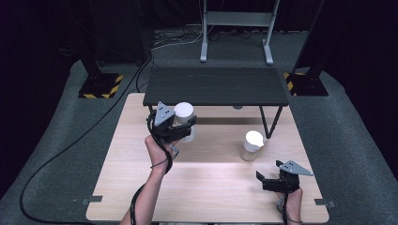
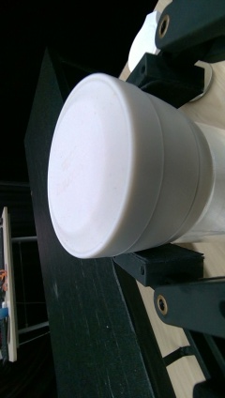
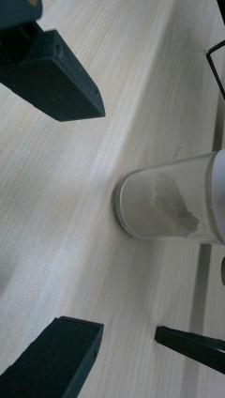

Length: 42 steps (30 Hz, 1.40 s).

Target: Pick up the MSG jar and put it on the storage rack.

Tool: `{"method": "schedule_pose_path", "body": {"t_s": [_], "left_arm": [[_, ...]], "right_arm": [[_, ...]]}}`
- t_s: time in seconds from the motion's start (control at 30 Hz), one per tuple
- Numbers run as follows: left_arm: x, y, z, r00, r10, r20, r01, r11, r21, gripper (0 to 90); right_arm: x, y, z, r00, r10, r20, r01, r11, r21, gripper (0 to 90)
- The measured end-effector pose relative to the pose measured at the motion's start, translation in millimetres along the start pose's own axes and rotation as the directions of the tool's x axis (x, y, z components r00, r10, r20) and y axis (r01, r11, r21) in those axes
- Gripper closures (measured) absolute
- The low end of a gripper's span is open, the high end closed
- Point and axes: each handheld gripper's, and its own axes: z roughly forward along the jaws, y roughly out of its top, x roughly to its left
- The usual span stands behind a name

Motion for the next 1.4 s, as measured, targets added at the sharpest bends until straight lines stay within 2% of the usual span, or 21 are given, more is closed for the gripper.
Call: {"method": "schedule_pose_path", "body": {"t_s": [1.4], "left_arm": [[-3.6,23.8,10.7,0.9998,0.021,0.003,-0.021,0.9998,-0.002,34.2]], "right_arm": [[0.6,0.6,0.4,1.0000,-0.003,0.001,0.003,1.000,0.004,0.0]]}}
